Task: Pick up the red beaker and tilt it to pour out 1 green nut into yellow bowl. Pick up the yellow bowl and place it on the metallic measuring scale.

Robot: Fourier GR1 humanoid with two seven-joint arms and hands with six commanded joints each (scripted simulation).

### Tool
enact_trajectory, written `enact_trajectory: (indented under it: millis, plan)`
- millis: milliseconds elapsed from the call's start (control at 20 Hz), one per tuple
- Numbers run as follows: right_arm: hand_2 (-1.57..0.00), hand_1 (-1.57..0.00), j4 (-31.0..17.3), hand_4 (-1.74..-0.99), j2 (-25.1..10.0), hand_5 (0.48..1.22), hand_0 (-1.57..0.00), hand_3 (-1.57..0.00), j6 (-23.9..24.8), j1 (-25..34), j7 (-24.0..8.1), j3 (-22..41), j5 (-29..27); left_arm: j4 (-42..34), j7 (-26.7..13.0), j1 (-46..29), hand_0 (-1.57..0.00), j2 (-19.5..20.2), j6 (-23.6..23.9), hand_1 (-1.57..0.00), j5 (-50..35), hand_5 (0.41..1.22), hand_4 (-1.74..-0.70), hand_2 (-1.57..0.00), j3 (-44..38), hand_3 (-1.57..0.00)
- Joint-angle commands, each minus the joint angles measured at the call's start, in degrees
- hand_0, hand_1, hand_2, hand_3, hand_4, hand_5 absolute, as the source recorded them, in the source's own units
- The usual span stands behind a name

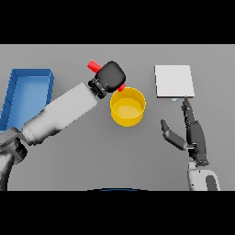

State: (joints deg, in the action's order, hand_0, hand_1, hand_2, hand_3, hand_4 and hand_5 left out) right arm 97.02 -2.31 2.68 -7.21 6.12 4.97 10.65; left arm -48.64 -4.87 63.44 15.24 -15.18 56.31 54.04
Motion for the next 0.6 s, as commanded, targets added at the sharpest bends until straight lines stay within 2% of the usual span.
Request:
enact_trajectory:
  millis: [0,150,250,350,550]
  plan:
    - [0.00,0.00,-0.1,-1.291,-0.2,0.634,0.00,0.00,0.1,0.1,-0.7,-0.4,-0.1,0.4,0.1,0.7,-1.57,0.1,-0.5,-1.57,0.9,1.220,-1.73,-1.57,1.2,-1.52]
    - [0.00,0.00,-0.5,-1.288,0.0,0.627,0.00,0.00,0.8,0.0,0.2,-0.1,0.9,1.5,1.1,3.0,-1.57,-0.2,-2.2,-1.57,3.0,1.220,-1.74,-1.57,4.9,-1.55]
    - [0.00,0.00,-0.1,-1.278,-0.1,0.609,0.00,0.00,1.2,0.4,-1.0,0.0,1.4,2.3,2.5,4.6,-1.57,-0.5,-2.4,-1.57,4.2,1.221,-1.74,-1.57,7.2,-1.55]
    - [0.00,0.00,-1.0,-1.276,-0.1,0.593,0.00,0.00,1.8,0.6,-1.0,0.1,2.4,4.6,3.0,5.8,-1.57,-1.2,-0.4,-1.57,5.5,1.221,-1.74,-1.57,8.9,-1.56]
    - [0.00,0.00,-0.9,-1.236,-0.3,0.582,0.00,0.00,2.7,0.5,-1.3,0.3,3.7,6.9,4.6,9.4,-1.57,-2.4,-3.4,-1.57,7.2,1.221,-1.74,-1.57,12.8,-1.57]
